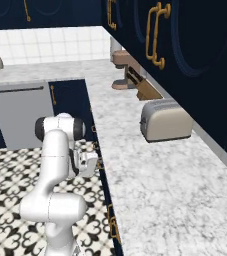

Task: Take a straw from the drawer in front and place it inside the glass cup on the dining counter.

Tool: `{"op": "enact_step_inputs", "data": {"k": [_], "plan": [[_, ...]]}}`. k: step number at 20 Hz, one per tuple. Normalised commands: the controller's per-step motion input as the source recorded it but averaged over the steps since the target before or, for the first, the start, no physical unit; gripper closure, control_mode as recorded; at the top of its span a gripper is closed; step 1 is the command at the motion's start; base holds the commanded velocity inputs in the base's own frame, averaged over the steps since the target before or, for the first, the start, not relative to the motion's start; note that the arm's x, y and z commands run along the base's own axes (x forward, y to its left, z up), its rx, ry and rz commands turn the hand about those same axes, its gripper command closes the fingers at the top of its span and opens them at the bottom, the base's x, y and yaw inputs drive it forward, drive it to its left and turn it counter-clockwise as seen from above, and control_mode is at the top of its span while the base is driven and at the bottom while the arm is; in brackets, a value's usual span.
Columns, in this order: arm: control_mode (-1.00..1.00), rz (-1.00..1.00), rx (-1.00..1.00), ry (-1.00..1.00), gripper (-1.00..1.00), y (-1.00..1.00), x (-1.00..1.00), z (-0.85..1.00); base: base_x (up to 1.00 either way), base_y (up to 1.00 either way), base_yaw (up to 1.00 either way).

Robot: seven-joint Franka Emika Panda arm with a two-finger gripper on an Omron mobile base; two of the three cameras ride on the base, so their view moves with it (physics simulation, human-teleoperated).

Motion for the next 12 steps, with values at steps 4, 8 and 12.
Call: {"op": "enact_step_inputs", "data": {"k": [4, 8, 12], "plan": [[-1.00, 0.06, 0.06, 0.01, 1.00, 1.00, -0.40, 0.02, 0.00, 0.00, 0.00], [-1.00, 0.08, 0.08, 0.07, 1.00, 1.00, -0.42, 0.16, 0.00, 0.00, 0.00], [-1.00, 0.10, 0.12, 0.11, 1.00, 1.00, -0.35, 0.27, 0.00, 0.00, 0.00]]}}
